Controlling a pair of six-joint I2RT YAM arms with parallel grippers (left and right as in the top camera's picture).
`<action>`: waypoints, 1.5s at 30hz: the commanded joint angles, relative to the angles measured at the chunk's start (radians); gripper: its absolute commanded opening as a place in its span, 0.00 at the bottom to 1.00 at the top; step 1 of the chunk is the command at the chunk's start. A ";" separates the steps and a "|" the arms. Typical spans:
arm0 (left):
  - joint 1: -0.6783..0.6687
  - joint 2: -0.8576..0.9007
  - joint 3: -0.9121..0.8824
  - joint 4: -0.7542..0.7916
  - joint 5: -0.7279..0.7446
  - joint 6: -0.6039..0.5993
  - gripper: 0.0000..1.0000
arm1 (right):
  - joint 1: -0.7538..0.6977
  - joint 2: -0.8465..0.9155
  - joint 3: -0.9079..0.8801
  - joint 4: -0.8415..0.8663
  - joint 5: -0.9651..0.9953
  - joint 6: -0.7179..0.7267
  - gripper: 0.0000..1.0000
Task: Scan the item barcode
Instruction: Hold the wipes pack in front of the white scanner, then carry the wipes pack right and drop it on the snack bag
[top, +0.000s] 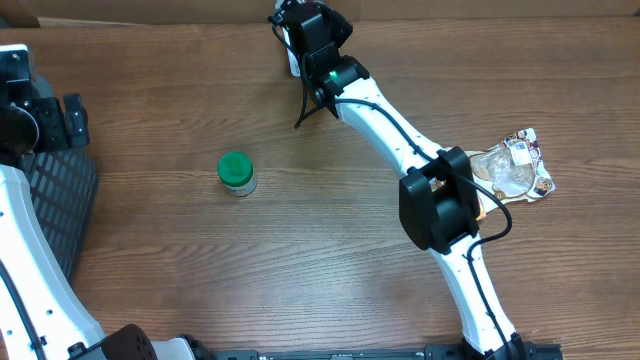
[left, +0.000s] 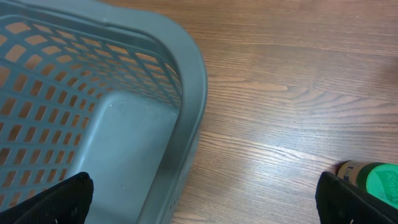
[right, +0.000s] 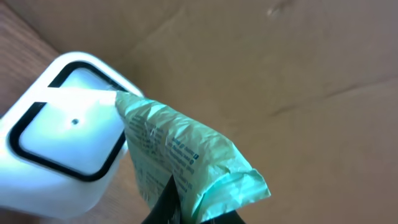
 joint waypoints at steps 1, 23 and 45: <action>-0.002 0.005 0.004 0.004 0.000 0.022 1.00 | 0.003 -0.178 0.028 -0.065 -0.042 0.170 0.04; -0.002 0.005 0.004 0.004 0.000 0.022 1.00 | -0.347 -0.500 0.022 -1.352 -0.831 0.855 0.04; -0.002 0.005 0.004 0.004 0.000 0.022 1.00 | -0.750 -0.506 -0.438 -1.168 -0.728 0.897 0.04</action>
